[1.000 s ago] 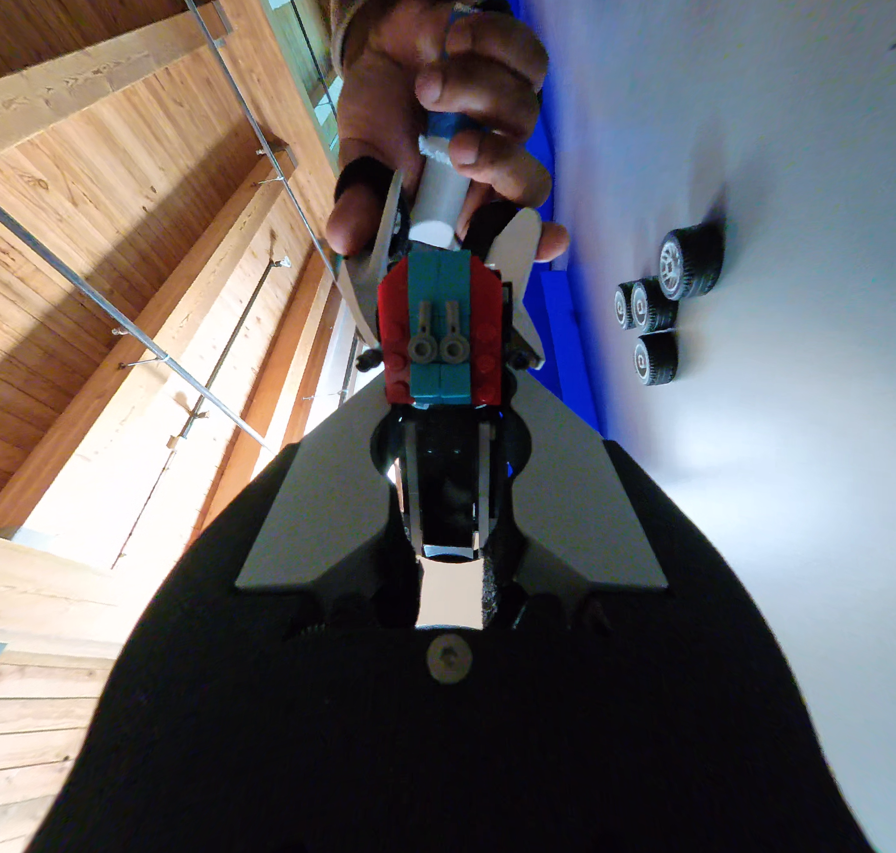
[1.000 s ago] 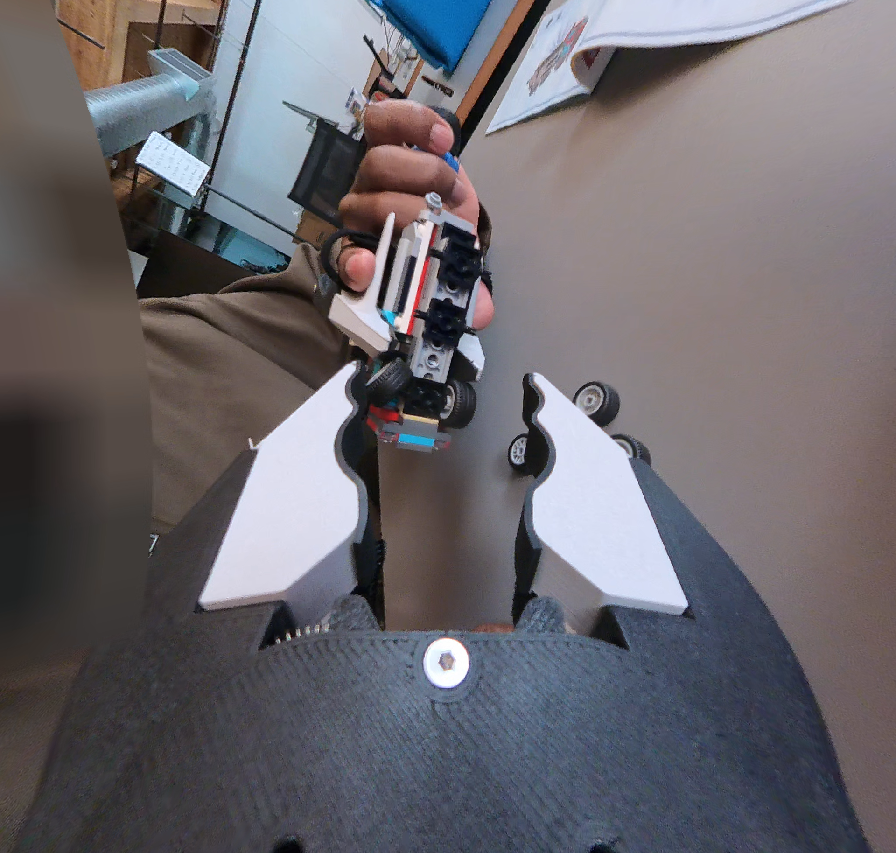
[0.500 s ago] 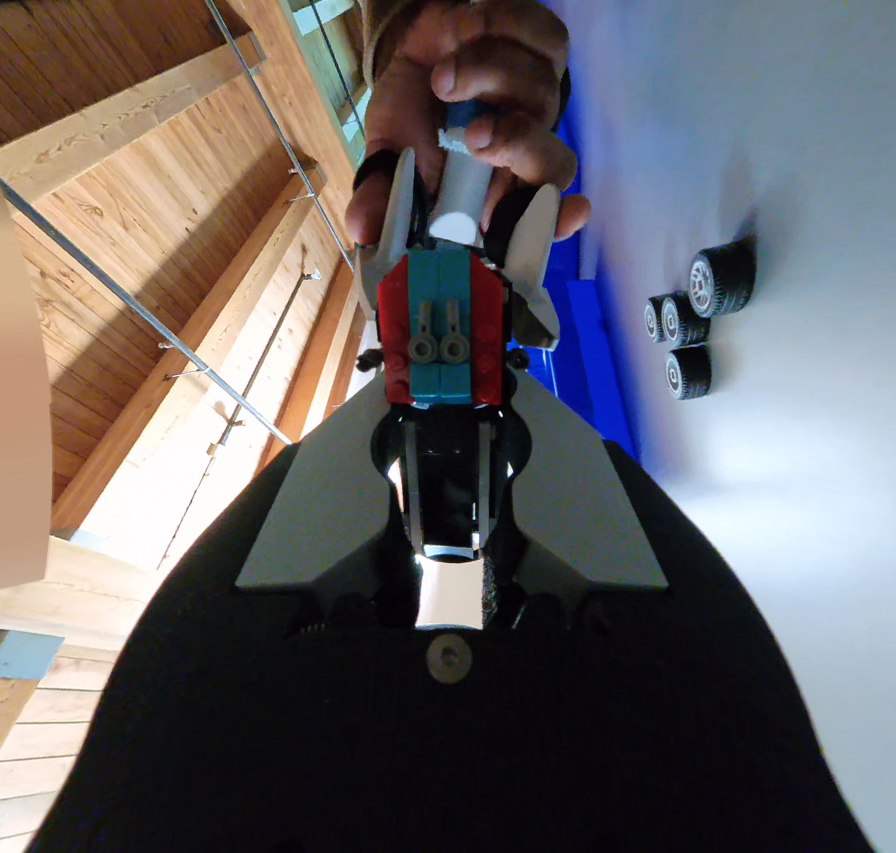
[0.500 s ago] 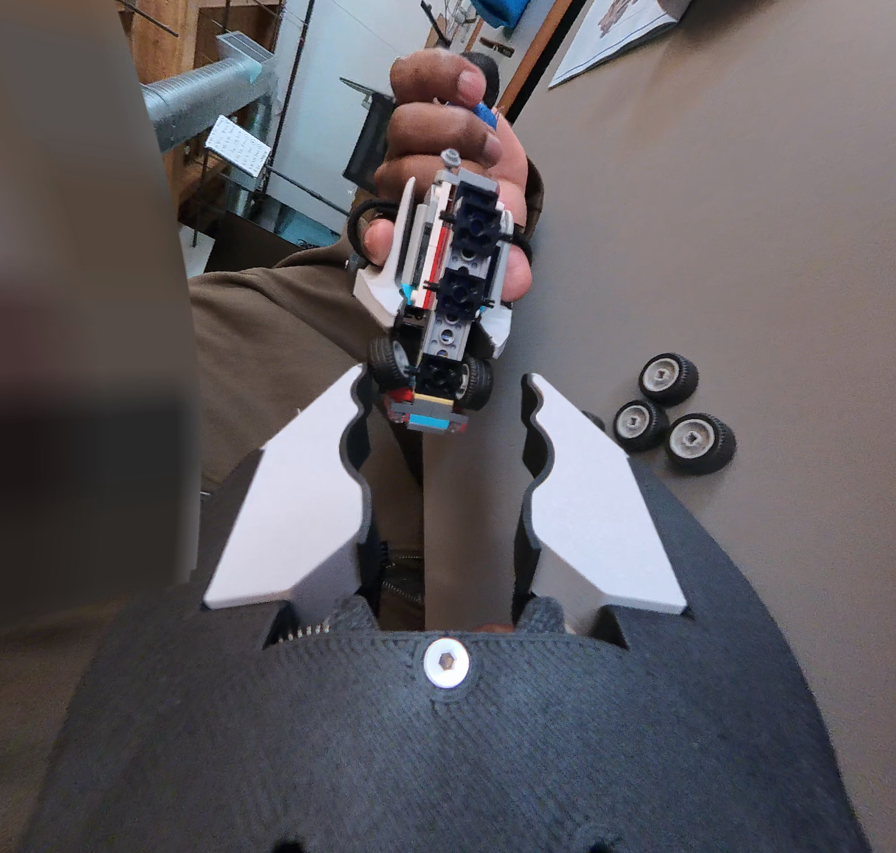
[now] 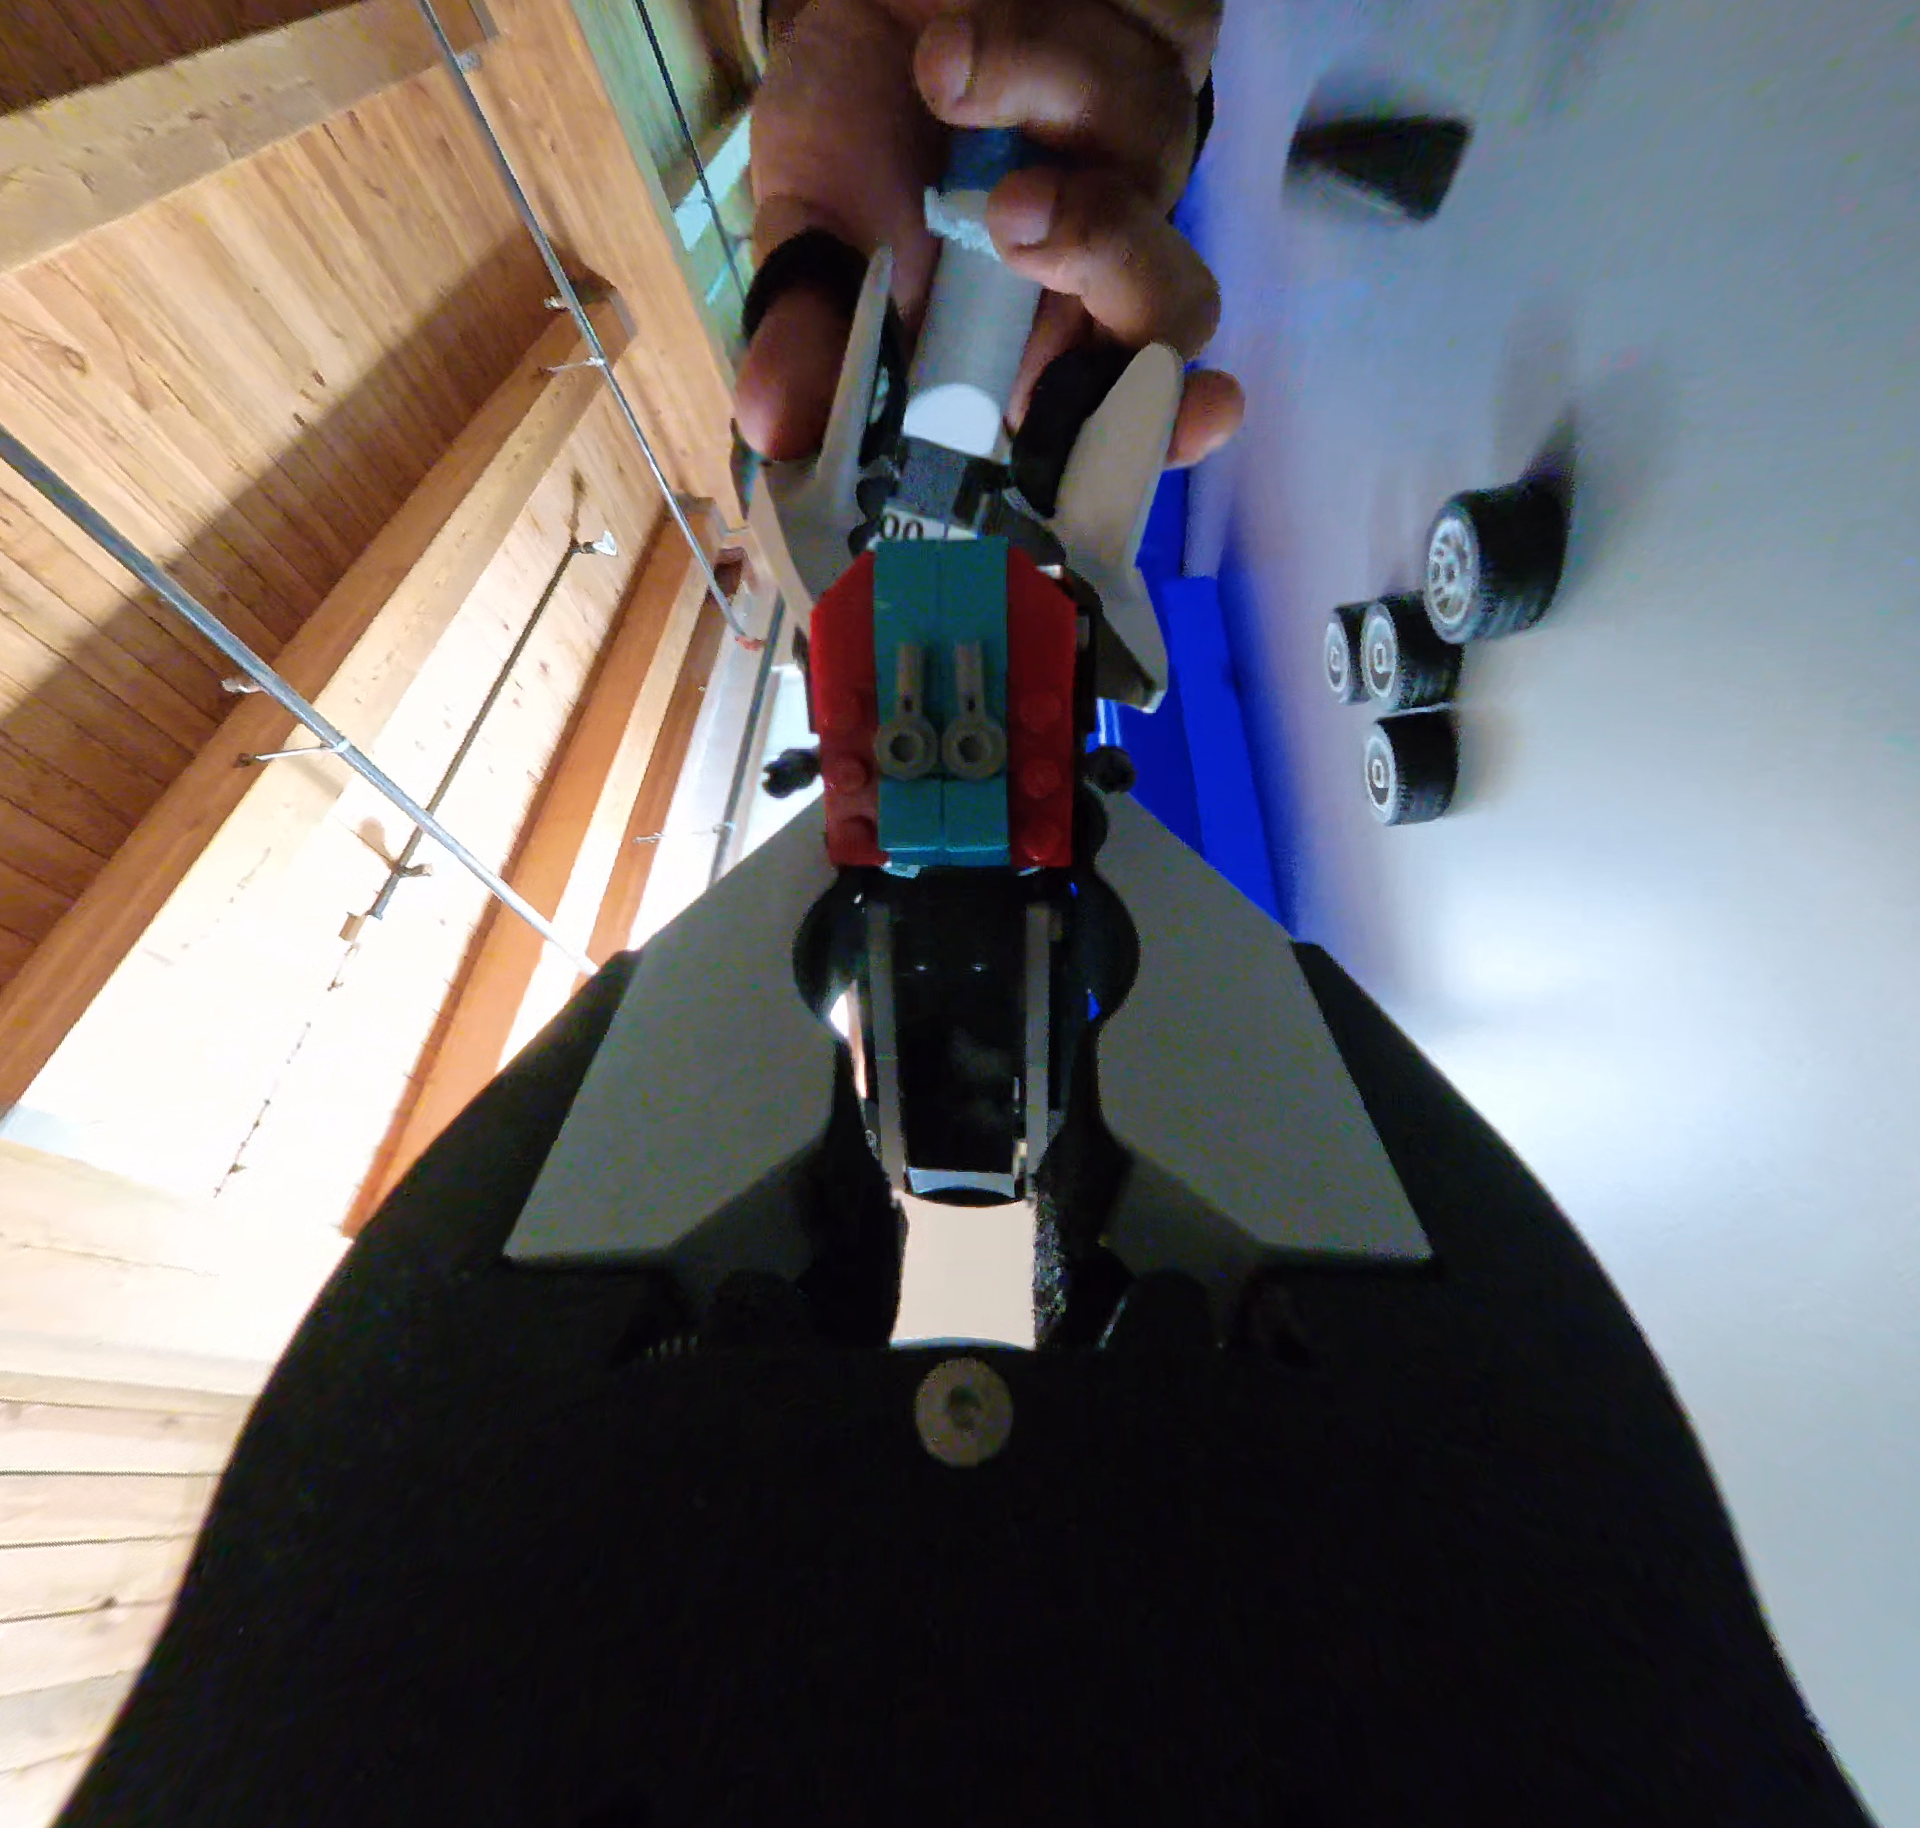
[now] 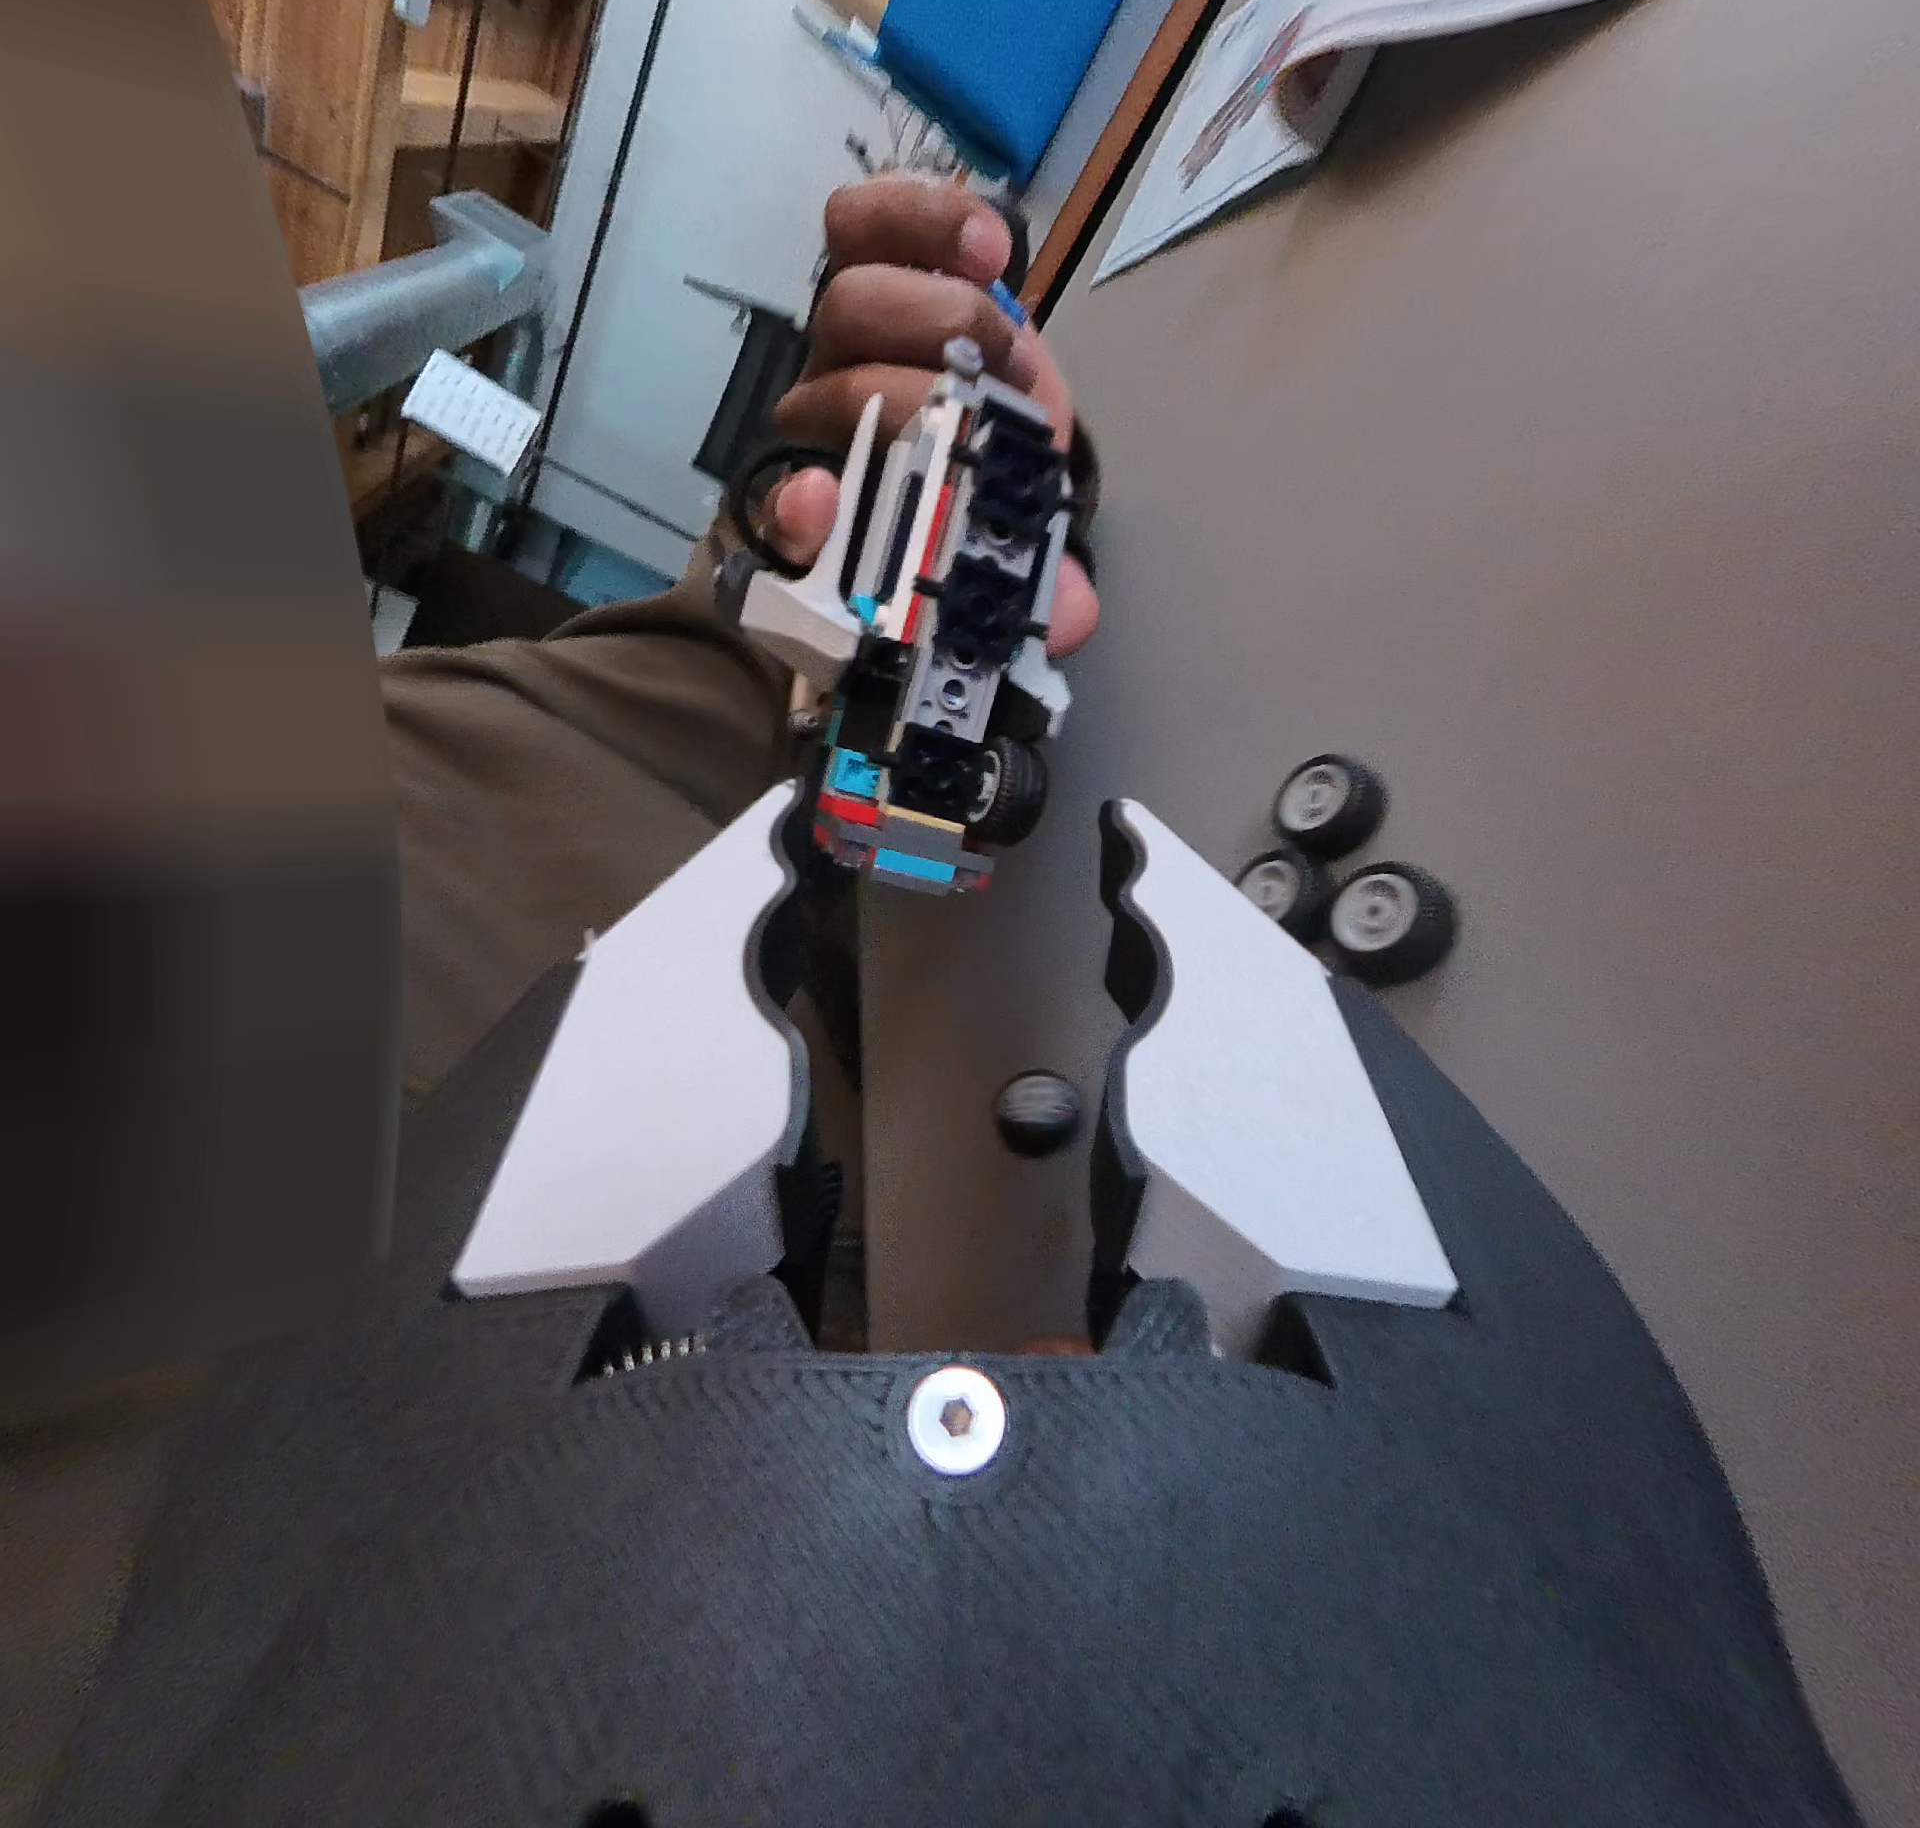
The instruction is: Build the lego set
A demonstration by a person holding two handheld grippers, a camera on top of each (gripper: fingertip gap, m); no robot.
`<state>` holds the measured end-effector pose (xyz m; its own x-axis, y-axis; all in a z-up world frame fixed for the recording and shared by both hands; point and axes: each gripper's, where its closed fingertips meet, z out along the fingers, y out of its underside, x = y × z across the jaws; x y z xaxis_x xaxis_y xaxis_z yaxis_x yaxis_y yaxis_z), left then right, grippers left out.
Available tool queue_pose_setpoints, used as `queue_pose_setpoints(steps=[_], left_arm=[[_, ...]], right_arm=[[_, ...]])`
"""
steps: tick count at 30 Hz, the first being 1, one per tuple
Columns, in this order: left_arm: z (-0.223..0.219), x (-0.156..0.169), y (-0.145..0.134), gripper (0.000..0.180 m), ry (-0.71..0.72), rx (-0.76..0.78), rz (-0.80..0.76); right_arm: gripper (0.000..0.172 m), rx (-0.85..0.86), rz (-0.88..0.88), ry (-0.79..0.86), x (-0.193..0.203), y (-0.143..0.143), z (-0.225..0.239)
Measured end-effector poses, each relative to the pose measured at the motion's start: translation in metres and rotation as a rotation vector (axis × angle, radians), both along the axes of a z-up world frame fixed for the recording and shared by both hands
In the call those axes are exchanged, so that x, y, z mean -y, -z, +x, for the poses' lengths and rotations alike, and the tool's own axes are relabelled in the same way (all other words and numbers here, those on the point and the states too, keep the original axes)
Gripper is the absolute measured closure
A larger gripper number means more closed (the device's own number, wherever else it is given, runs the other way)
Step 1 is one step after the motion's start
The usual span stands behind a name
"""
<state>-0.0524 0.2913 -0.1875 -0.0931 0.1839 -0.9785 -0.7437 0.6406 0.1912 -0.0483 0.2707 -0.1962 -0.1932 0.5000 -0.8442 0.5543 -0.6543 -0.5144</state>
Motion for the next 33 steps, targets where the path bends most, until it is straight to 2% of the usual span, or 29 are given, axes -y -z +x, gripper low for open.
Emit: queue_pose_setpoints(steps=[5, 11, 18, 22, 28, 33], left_arm=[[-0.015, -0.008, 0.003, 0.143, -0.056, 0.040, -0.063], [-0.044, -0.019, 0.005, 0.143, -0.177, 0.109, -0.165], [-0.079, -0.041, 0.010, 0.143, -0.283, 0.215, -0.288], [-0.089, -0.044, 0.007, 0.143, -0.302, 0.246, -0.294], [-0.096, -0.046, 0.008, 0.143, -0.326, 0.260, -0.298], [-0.115, -0.054, 0.004, 0.143, -0.372, 0.343, -0.329]], right_arm=[[0.117, -0.089, 0.152, 0.209, -0.039, 0.005, 0.003], [0.119, -0.096, 0.179, 0.276, -0.046, 0.008, 0.017], [0.119, -0.053, 0.159, 0.256, -0.047, 0.014, 0.010], [0.119, -0.067, 0.170, 0.257, -0.046, 0.012, 0.012], [0.119, -0.060, 0.272, 0.227, -0.033, 0.012, 0.017], [0.120, -0.023, 0.416, 0.167, -0.025, 0.010, 0.009]])
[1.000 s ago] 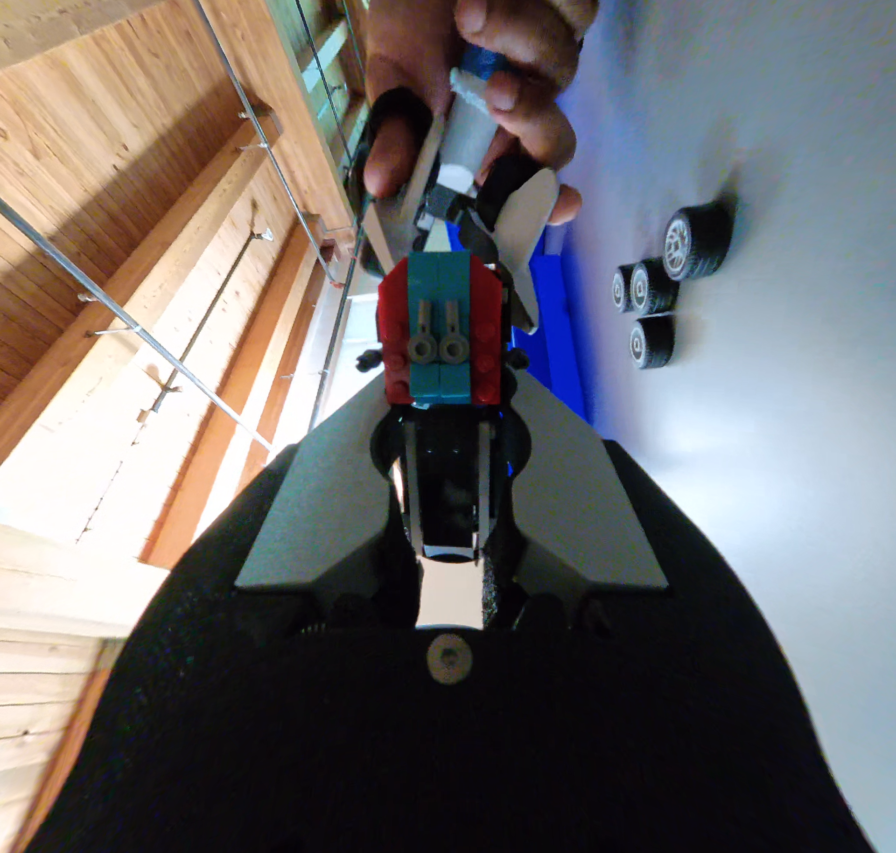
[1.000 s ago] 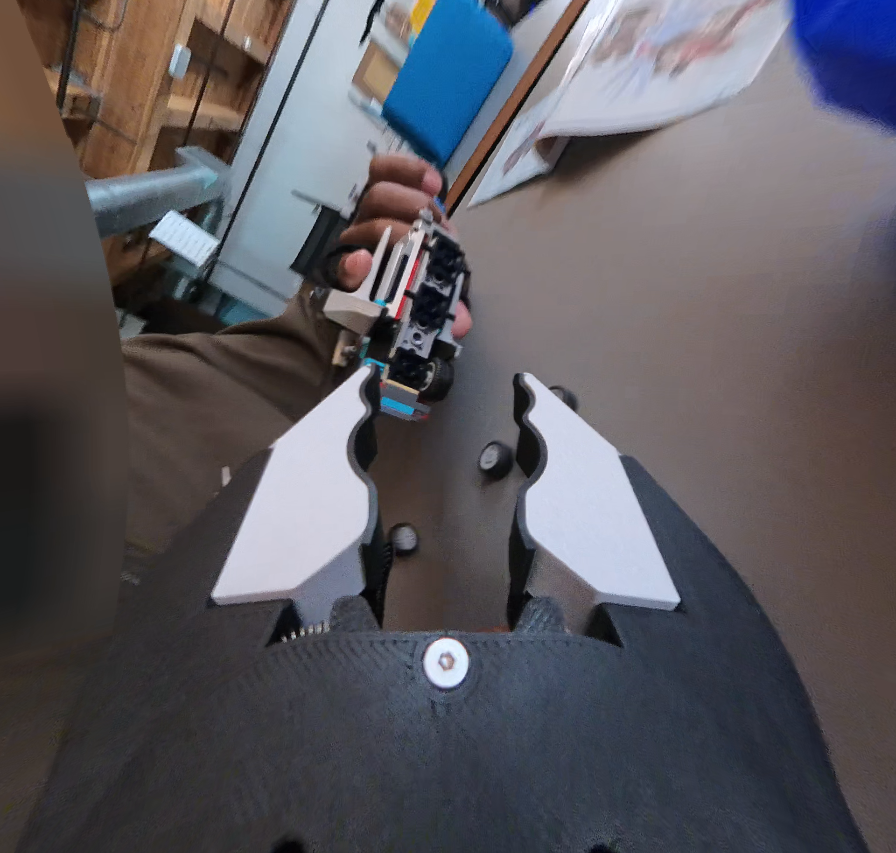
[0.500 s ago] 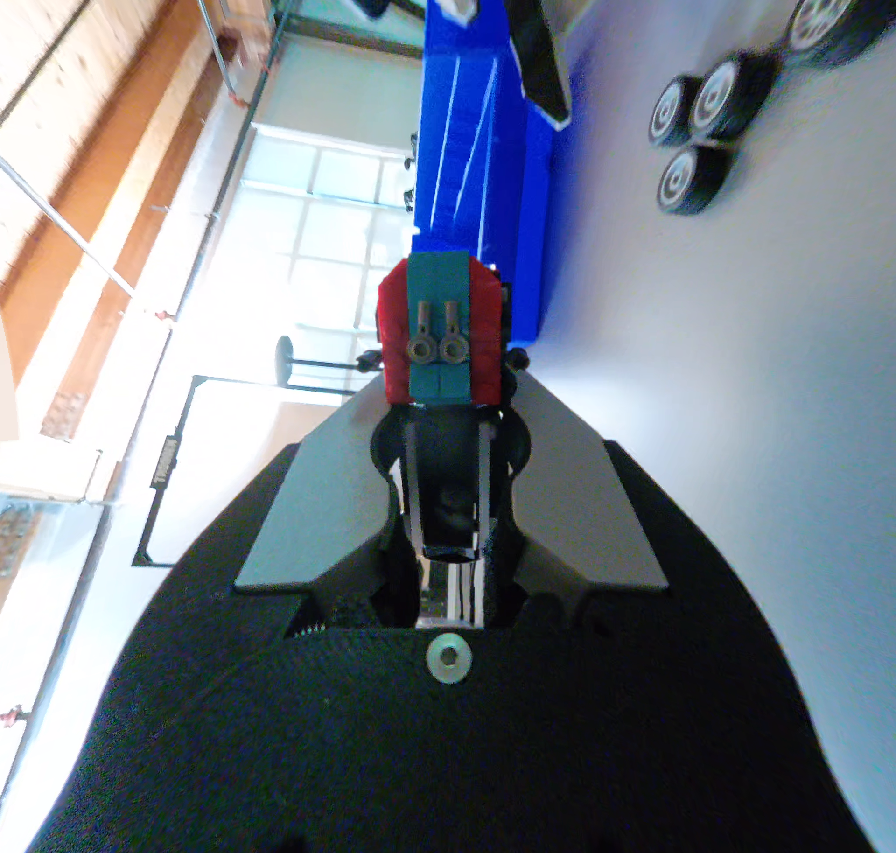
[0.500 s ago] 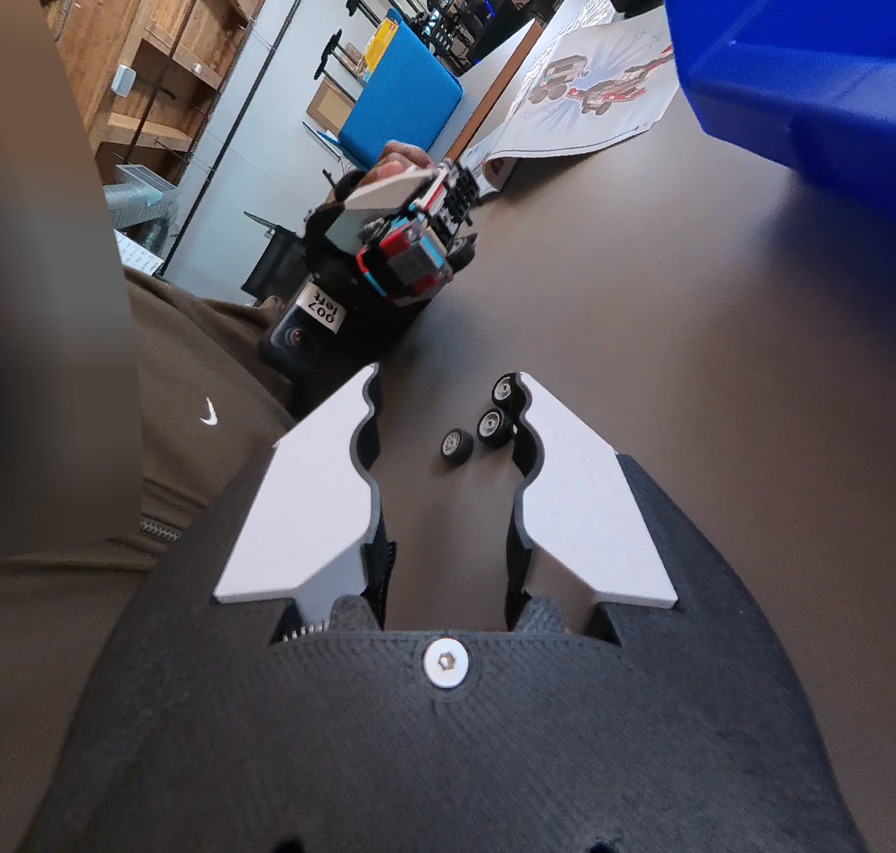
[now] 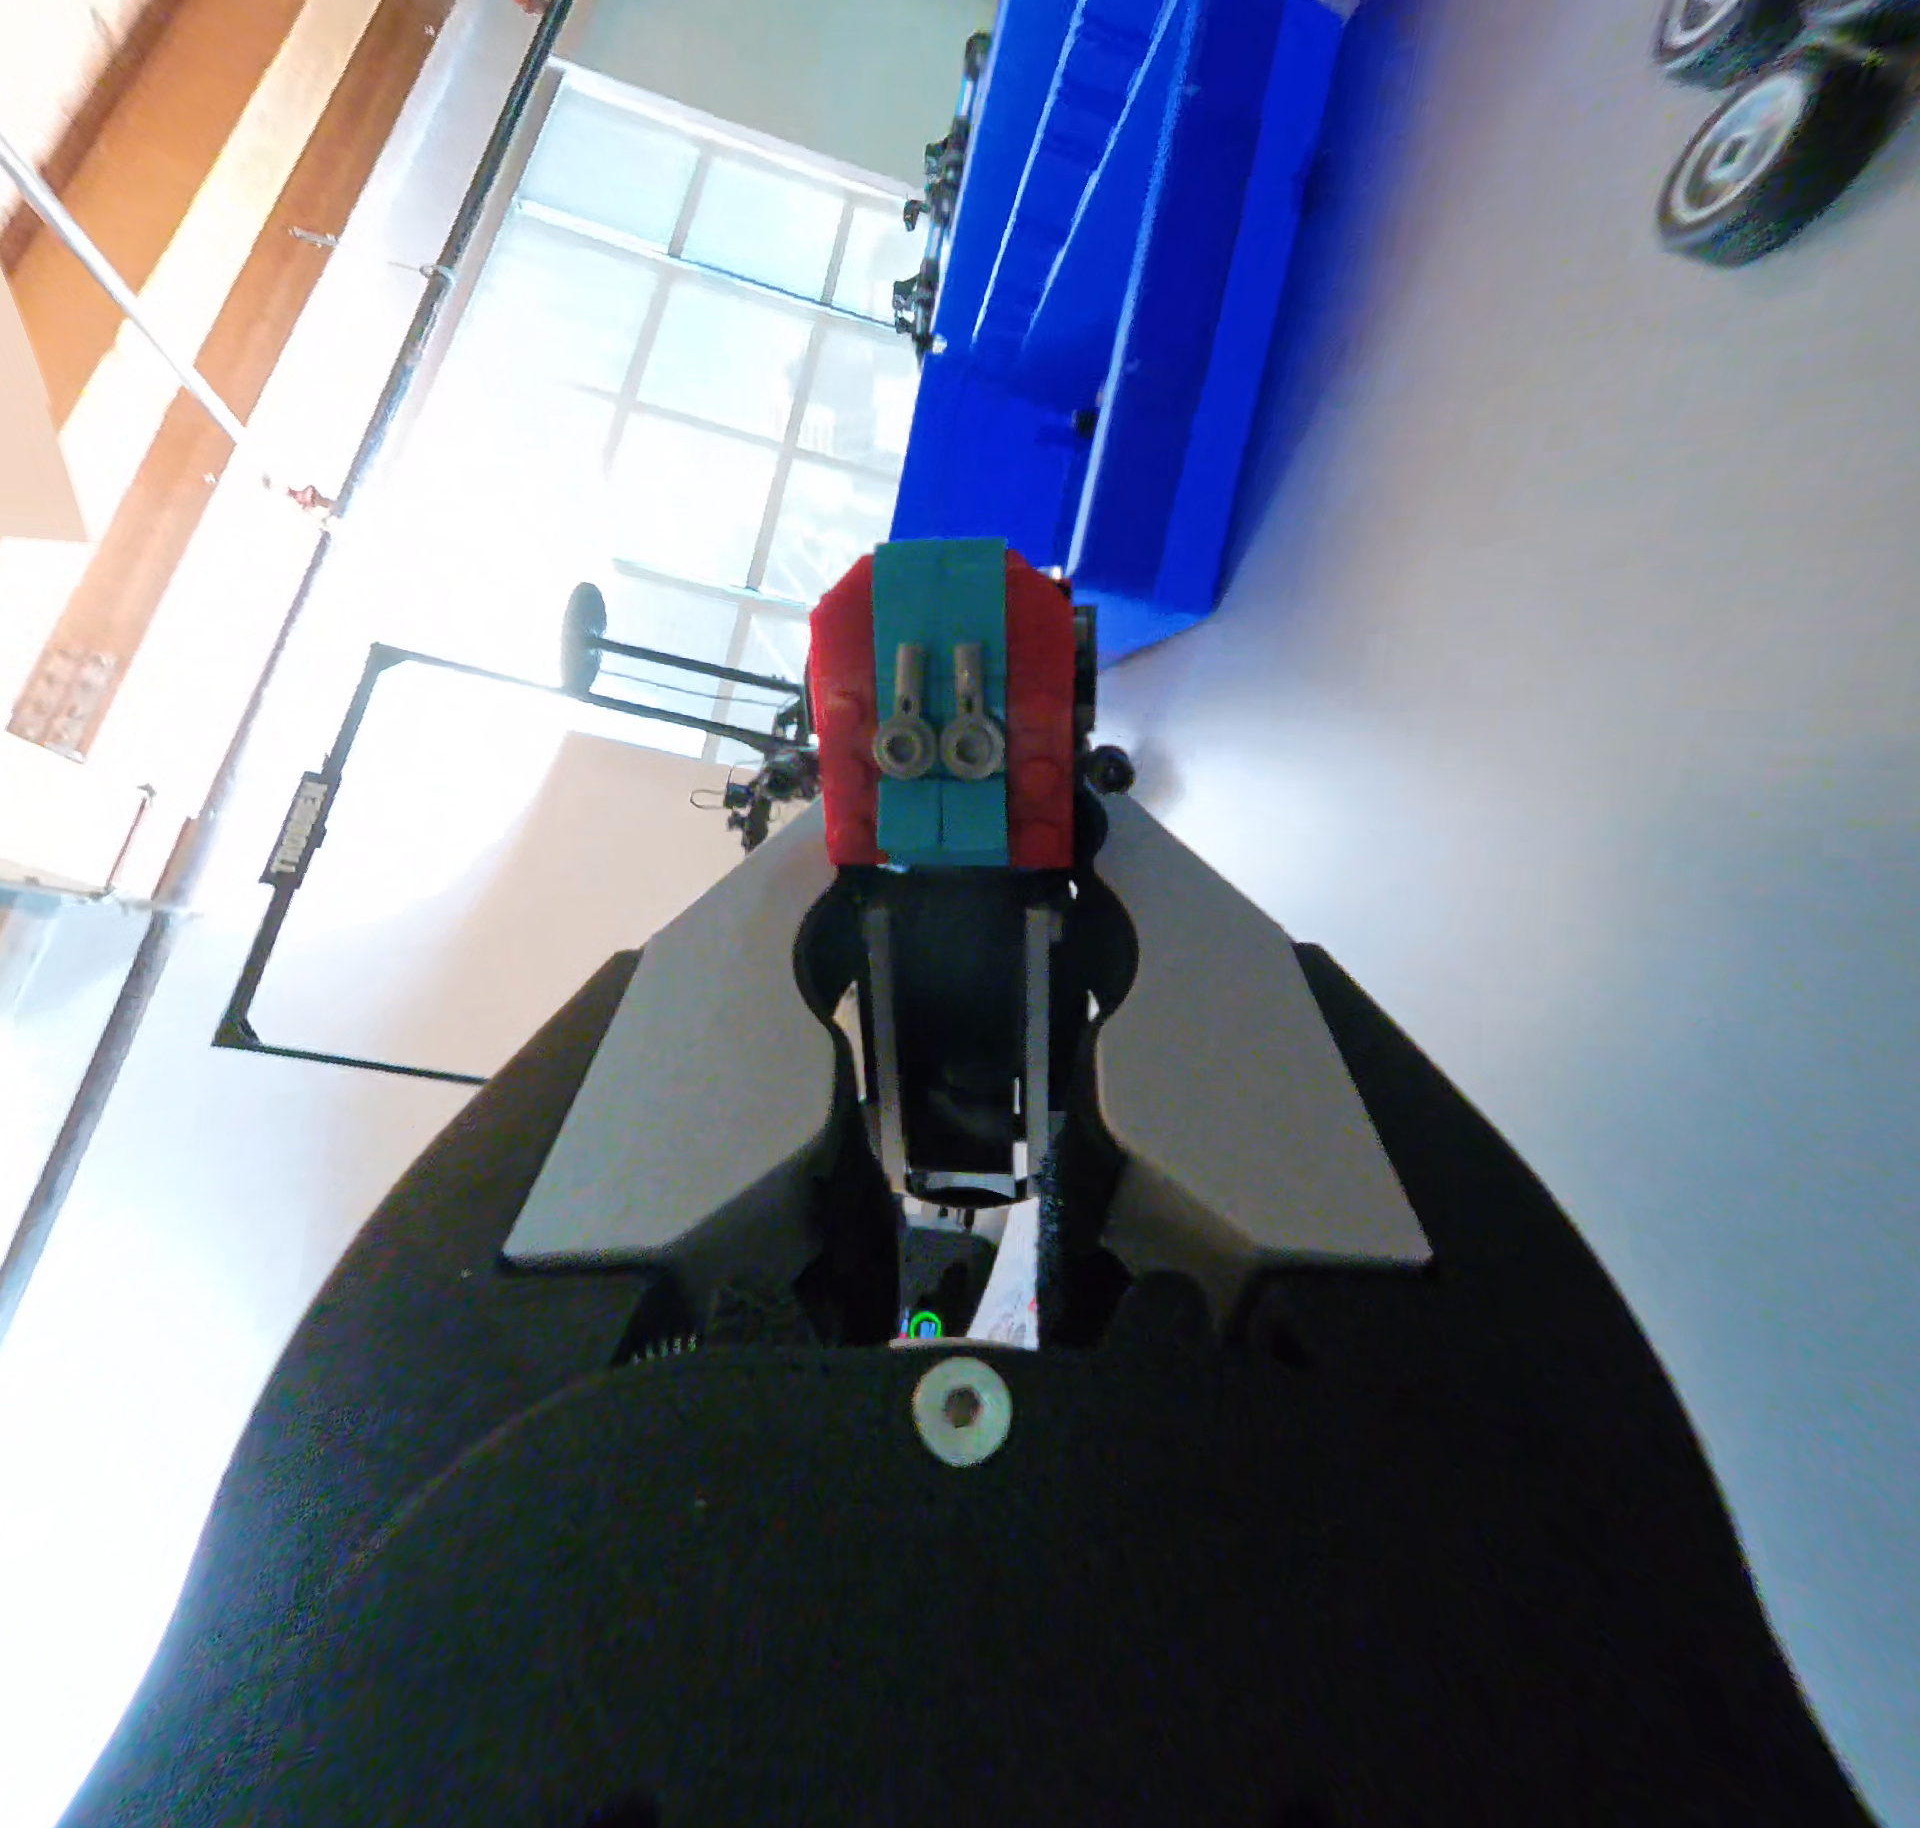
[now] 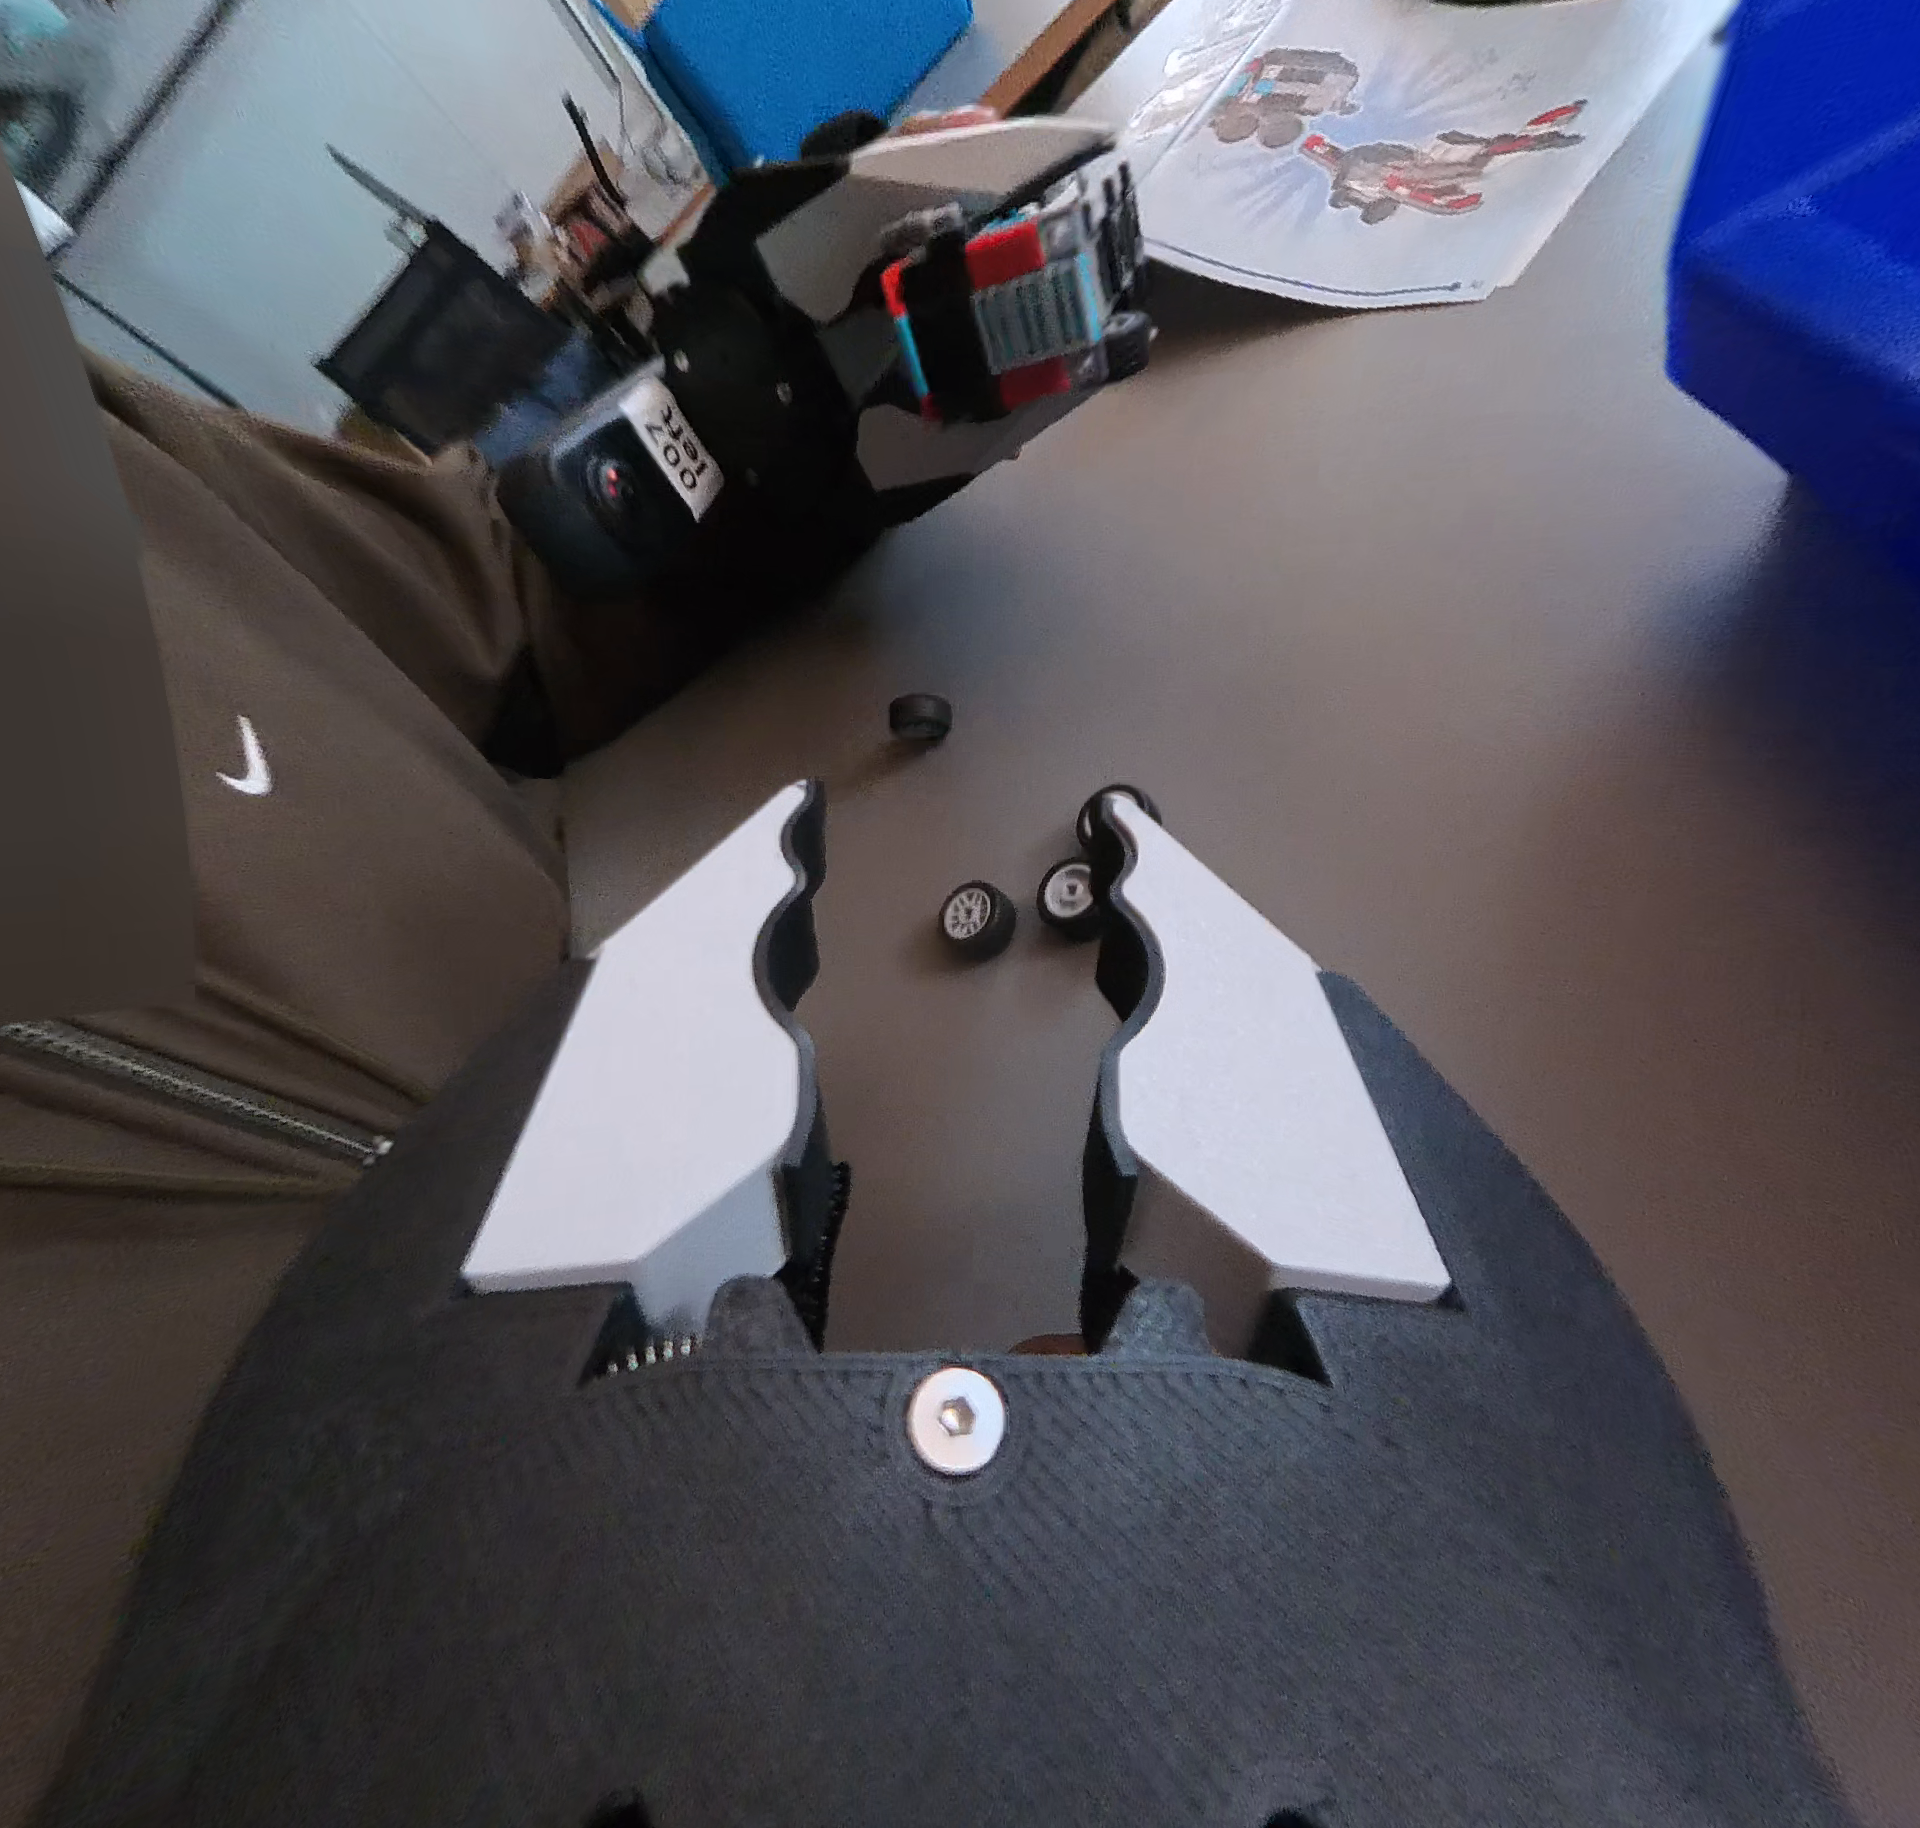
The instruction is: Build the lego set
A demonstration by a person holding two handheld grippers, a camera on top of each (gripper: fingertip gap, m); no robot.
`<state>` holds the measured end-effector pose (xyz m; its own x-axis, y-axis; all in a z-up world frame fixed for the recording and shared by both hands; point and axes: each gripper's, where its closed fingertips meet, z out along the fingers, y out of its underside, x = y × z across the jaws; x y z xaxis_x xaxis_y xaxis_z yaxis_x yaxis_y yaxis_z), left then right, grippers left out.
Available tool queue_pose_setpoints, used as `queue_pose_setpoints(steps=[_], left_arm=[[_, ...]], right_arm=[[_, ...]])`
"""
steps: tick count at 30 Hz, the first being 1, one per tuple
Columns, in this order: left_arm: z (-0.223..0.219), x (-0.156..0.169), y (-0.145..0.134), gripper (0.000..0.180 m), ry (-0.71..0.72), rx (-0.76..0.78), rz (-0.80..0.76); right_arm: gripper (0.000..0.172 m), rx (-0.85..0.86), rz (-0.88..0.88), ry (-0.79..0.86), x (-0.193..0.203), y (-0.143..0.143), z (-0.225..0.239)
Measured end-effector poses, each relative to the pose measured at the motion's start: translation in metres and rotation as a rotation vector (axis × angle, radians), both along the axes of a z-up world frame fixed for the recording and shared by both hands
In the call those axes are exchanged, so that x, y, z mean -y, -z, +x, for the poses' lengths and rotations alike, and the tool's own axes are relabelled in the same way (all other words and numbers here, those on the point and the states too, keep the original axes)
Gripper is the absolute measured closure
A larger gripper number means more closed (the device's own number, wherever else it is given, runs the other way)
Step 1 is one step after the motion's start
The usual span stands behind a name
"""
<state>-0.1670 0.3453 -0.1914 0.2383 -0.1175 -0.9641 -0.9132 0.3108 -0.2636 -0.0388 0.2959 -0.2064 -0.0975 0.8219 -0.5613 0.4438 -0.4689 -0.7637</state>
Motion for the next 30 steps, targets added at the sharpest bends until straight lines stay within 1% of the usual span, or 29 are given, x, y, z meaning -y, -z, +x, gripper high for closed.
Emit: queue_pose_setpoints(steps=[3, 6, 9, 12, 15, 19, 23, 27, 28, 30], left_arm=[[-0.011, -0.002, -0.005, 0.143, -0.029, 0.044, 0.000], [-0.020, -0.003, -0.008, 0.143, -0.049, 0.073, 0.000], [-0.028, -0.005, -0.011, 0.143, -0.073, 0.107, -0.002], [-0.030, -0.005, -0.014, 0.143, -0.075, 0.135, 0.000], [-0.030, -0.005, -0.015, 0.143, -0.078, 0.145, 0.001], [-0.033, -0.005, -0.016, 0.143, -0.080, 0.169, -0.004], [-0.034, -0.006, -0.017, 0.143, -0.083, 0.191, -0.007], [-0.037, -0.008, -0.017, 0.143, -0.094, 0.205, -0.011], [-0.038, -0.008, -0.017, 0.143, -0.096, 0.212, -0.012], [-0.040, -0.009, -0.017, 0.143, -0.099, 0.224, -0.016]], right_arm=[[0.122, 0.042, 0.116, -0.066, 0.006, 0.000, -0.016], [0.123, 0.103, 0.239, -0.131, 0.010, 0.008, -0.038], [0.123, 0.151, 0.308, -0.188, 0.012, 0.017, -0.062], [0.123, 0.218, 0.413, -0.218, 0.003, 0.032, -0.080], [0.124, 0.242, 0.443, -0.239, -0.003, 0.036, -0.093], [0.128, 0.282, 0.525, -0.240, -0.015, 0.047, -0.107], [0.139, 0.292, 0.559, -0.200, -0.031, 0.053, -0.118], [0.140, 0.299, 0.589, -0.169, -0.045, 0.055, -0.128], [0.144, 0.305, 0.596, -0.169, -0.047, 0.055, -0.130], [0.159, 0.311, 0.617, -0.153, -0.052, 0.056, -0.134]])
